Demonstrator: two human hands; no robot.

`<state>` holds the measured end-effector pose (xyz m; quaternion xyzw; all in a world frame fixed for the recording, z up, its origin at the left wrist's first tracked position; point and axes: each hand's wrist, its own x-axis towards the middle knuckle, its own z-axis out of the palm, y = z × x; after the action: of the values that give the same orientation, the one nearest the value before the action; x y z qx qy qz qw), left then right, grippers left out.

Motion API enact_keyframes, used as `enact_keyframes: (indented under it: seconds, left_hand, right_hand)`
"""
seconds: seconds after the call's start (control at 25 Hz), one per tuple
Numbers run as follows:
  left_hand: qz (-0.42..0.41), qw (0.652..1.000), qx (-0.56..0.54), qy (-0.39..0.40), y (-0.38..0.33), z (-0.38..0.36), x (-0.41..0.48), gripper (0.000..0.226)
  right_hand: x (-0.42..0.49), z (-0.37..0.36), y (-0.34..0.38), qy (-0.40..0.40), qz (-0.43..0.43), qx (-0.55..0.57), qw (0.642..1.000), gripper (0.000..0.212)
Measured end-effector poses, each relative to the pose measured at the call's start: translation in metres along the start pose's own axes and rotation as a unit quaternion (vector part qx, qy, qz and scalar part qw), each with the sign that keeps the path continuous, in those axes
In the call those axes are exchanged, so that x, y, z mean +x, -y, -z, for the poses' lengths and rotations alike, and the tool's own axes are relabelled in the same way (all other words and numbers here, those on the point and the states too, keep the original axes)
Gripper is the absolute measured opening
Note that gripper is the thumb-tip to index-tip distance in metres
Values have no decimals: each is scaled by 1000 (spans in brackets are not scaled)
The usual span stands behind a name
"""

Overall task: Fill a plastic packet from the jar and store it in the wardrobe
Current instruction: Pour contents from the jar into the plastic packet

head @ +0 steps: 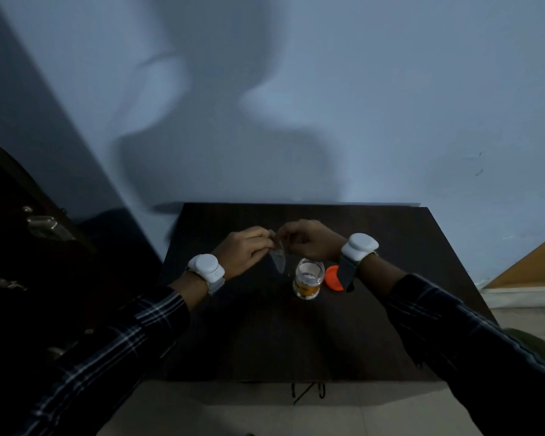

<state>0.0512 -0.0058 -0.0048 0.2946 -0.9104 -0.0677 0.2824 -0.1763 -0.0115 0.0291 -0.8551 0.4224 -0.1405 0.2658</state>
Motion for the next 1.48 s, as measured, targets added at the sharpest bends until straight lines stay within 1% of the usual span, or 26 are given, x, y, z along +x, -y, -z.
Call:
enact_keyframes:
  seconds: [0.04,0.08,0.16,0.2,0.24,0.32,0.4,0.48,0.52,0.56,0.6,0.64,0.72,0.8,0.88,0.96,1.0,1.04,1.16,1.24,1.4,1.48]
  left_hand:
    - [-1,1000,0,6,1,2,0,25]
    - [-9,1000,5,17,3,4,1,24]
    - [-43,996,37,62,11,9,-1,22]
    - [-61,993,56,88,15,12,-4,22]
    - [-71,989,70,107,19,14,-7,22]
    - [-64,987,77,123,22,17,-9,19]
    - [-49,989,68,126,18,14,-7,16]
    - [-34,989,49,135,14,8,-6,17]
    - [-29,989,42,142,13,4,-7,16]
    - [-23,988,36,150,13,1,-9,16]
    - [-16,987,28,158,13,-2,-11,15]
    - [-7,986,19,164,13,-5,-12,15]
    - [5,986,4,168,12,-8,-12,15]
    - [7,987,-8,159,11,-10,-10,14]
    - [9,989,-18,146,9,-11,-9,14]
    - [16,990,-28,135,8,-11,-9,15]
    - [19,991,-30,132,8,-11,-9,15]
    - [20,991,-30,129,7,-12,-9,15]
    - [21,992,-25,124,6,-14,-10,15]
    - [31,992,-22,117,4,-14,-10,16]
    - [48,992,-32,116,1,-12,-8,18]
    - [54,992,-37,112,2,-13,-9,17]
  right_hand:
    - [0,0,-1,8,5,-28,1000,25]
    - [0,0,-3,15,19,-82,996,25]
    - [1,-1,-10,30,57,-209,976,22]
    - [1,-3,-14,28,74,-256,963,19]
    - [0,-5,-17,27,83,-281,956,17]
    - [-3,-9,-17,30,83,-285,954,21]
    - [-9,-10,-12,15,65,-218,974,28]
    - [-21,-5,-10,7,14,-82,996,50]
    - [-31,-2,-10,12,-16,-34,999,63]
    - [-40,0,-12,26,-45,-17,999,74]
    - [-51,1,-15,48,-72,-22,996,83]
    - [-61,-2,-18,68,-96,-33,993,88]
    - [-73,-12,-23,75,-128,-26,989,83]
    - [-77,-21,-26,52,-150,24,987,73]
    - [-76,-26,-28,4,-162,78,984,67]
    - [-71,-23,-29,-46,-170,124,977,65]
    - [-67,-19,-28,-63,-164,115,978,66]
    - [-61,-14,-26,-74,-142,80,984,66]
    - [-42,1,-21,-58,-57,-71,994,76]
    - [-31,5,-15,-33,-34,-148,988,79]
    - [-17,4,-2,24,-16,-260,965,73]
    - [-12,6,3,35,-12,-302,953,71]
